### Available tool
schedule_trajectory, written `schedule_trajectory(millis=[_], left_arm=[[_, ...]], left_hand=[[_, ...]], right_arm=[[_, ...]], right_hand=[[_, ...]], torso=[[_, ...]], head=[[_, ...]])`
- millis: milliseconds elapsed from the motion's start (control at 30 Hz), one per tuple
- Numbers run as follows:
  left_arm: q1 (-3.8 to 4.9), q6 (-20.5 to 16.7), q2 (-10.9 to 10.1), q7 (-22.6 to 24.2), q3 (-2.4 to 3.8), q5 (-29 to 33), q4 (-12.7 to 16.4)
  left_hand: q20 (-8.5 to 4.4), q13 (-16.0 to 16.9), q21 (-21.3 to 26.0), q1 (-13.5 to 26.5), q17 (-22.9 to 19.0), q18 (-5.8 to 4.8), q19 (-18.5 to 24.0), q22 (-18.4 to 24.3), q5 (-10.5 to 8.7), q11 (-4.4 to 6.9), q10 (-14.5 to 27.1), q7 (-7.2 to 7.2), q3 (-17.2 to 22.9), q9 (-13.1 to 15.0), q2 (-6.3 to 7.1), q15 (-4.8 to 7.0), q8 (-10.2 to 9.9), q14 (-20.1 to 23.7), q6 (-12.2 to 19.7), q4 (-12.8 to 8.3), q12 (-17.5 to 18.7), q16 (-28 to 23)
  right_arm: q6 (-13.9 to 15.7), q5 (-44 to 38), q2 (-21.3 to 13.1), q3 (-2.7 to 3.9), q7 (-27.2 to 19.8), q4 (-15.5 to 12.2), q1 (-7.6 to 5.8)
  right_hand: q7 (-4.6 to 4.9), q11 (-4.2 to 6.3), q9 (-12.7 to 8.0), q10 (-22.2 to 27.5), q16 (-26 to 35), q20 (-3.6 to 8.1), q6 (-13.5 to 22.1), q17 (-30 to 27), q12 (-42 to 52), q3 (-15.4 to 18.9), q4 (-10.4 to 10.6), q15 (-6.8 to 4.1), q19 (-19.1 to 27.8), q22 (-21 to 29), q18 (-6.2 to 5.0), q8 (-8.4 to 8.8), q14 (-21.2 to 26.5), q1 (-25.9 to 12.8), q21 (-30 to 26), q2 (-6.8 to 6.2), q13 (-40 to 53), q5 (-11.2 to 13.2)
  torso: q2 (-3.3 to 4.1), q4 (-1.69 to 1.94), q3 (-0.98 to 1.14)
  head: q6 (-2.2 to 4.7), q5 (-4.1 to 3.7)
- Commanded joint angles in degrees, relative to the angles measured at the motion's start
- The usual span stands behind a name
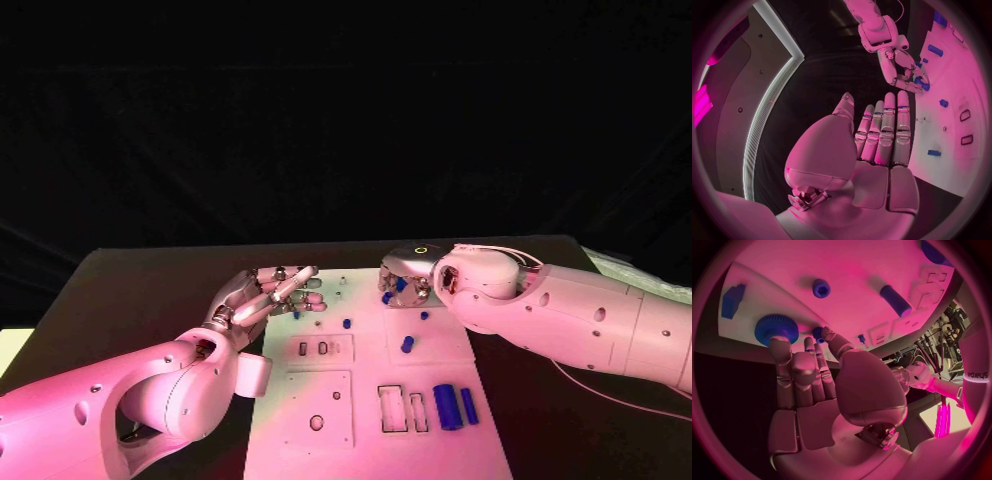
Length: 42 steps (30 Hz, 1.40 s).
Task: Assemble the parts on the task board
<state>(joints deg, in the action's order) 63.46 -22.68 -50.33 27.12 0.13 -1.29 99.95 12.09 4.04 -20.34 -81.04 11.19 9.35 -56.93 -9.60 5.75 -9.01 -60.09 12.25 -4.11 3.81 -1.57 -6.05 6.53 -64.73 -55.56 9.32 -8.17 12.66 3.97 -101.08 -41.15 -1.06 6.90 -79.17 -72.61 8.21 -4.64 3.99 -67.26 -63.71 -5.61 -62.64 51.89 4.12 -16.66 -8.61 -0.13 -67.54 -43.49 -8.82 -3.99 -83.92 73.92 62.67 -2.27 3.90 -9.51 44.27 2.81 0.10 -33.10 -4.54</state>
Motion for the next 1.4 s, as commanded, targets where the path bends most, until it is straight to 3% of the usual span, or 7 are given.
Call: schedule_trajectory(millis=[33,200,533,1033,1100,1400], left_arm=[[0.07,1.2,0.0,0.1,0.05,0.1,0.3],[0.07,1.2,-0.1,0.0,0.06,0.1,0.3],[0.07,1.1,-0.1,-0.2,0.06,0.1,0.4],[0.07,0.7,-0.2,-0.1,0.06,0.1,0.2],[0.07,0.7,-0.2,0.0,0.06,0.1,0.2],[0.08,0.8,-0.3,0.0,0.06,0.1,0.4]], left_hand=[[0.11,0.0,-0.3,-0.4,0.0,1.11,-0.4,-0.1,-0.01,-0.23,-0.1,0.31,-0.1,-0.1,-0.19,-0.05,-0.2,-0.3,0.0,-0.4,0.3,-0.2],[0.10,-0.1,-0.3,-0.4,0.1,1.11,-0.4,-0.1,-0.01,-0.24,0.0,0.33,-0.1,-0.1,-0.20,-0.05,-0.2,-0.3,0.0,-0.4,0.3,-0.3],[0.09,-0.1,-0.4,-0.4,0.2,1.08,-0.6,-0.1,0.00,-0.30,0.1,0.42,-0.2,-0.1,-0.22,-0.07,-0.4,-0.3,0.1,-0.5,0.5,-0.4],[0.23,-0.1,0.1,-0.6,0.5,0.95,-0.2,0.1,0.02,-0.53,0.3,0.62,-0.3,-0.1,-0.49,-0.36,-0.8,0.3,0.3,-1.2,1.1,-1.4],[0.23,-0.1,0.1,-0.6,0.5,0.95,-0.2,0.1,0.02,-0.53,0.3,0.62,-0.3,-0.1,-0.49,-0.36,-0.8,0.3,0.3,-1.2,1.1,-1.4],[0.25,-0.1,0.1,-0.7,0.6,0.94,-0.2,0.1,0.02,-0.54,0.3,0.62,-0.3,-0.1,-0.53,-0.38,-0.9,0.4,0.3,-1.2,1.1,-1.4]], right_arm=[[-1.7,-1.2,0.2,0.00,-0.3,0.1,0.01],[-1.8,-1.2,0.3,0.00,-0.4,0.1,0.02],[-0.4,-1.2,0.4,-0.01,-0.5,0.4,0.06],[11.1,0.1,0.2,0.14,3.4,-1.3,0.06],[12.4,0.0,0.8,0.16,4.1,-1.0,0.05],[14.8,-0.2,4.0,0.23,4.7,1.4,-0.01]], right_hand=[[-0.12,0.12,0.1,-0.8,-1.5,0.02,-0.9,1.6,0.3,-0.9,0.3,-0.32,-0.7,-1.8,0.65,-0.32,-2.3,0.2,1.5,0.54,0.1,0.1],[-0.59,0.57,0.3,-2.1,-3.6,0.24,-2.4,3.6,0.4,-2.7,1.0,-0.61,-1.2,-4.1,0.92,-0.62,-2.2,0.6,3.4,1.51,0.1,0.2],[-0.71,0.73,0.4,-3.0,-5.2,0.35,-3.4,5.0,0.1,-5.1,1.8,-0.71,-1.0,-5.8,1.11,-0.53,-1.9,0.9,5.0,1.78,0.0,0.5],[-0.37,0.28,0.3,-1.7,-5.5,0.07,-3.1,4.6,-0.5,-6.7,2.7,-0.32,-0.4,-6.4,1.15,0.04,-1.5,0.5,5.8,0.71,-0.3,1.7],[-0.37,0.26,0.3,-1.6,-5.5,0.03,-3.1,4.7,-0.5,-7.1,2.8,-0.31,-0.3,-6.5,1.15,0.06,-1.4,0.7,5.9,0.68,-0.3,1.8],[-0.31,0.28,0.3,-1.7,-5.9,-0.02,-3.2,5.0,-0.4,-7.8,2.9,-0.28,-0.3,-6.9,1.17,0.06,-1.5,0.9,6.2,0.51,-0.2,2.0]], torso=[[0.13,0.10,0.00],[0.20,0.14,-0.01],[0.35,0.26,-0.01],[0.51,0.69,-0.13],[0.57,0.59,-0.07],[0.73,0.81,-0.14]], head=[[-0.11,0.05],[-0.13,-0.01],[-0.09,-0.10],[0.54,-0.13],[0.61,0.09],[0.83,0.24]])
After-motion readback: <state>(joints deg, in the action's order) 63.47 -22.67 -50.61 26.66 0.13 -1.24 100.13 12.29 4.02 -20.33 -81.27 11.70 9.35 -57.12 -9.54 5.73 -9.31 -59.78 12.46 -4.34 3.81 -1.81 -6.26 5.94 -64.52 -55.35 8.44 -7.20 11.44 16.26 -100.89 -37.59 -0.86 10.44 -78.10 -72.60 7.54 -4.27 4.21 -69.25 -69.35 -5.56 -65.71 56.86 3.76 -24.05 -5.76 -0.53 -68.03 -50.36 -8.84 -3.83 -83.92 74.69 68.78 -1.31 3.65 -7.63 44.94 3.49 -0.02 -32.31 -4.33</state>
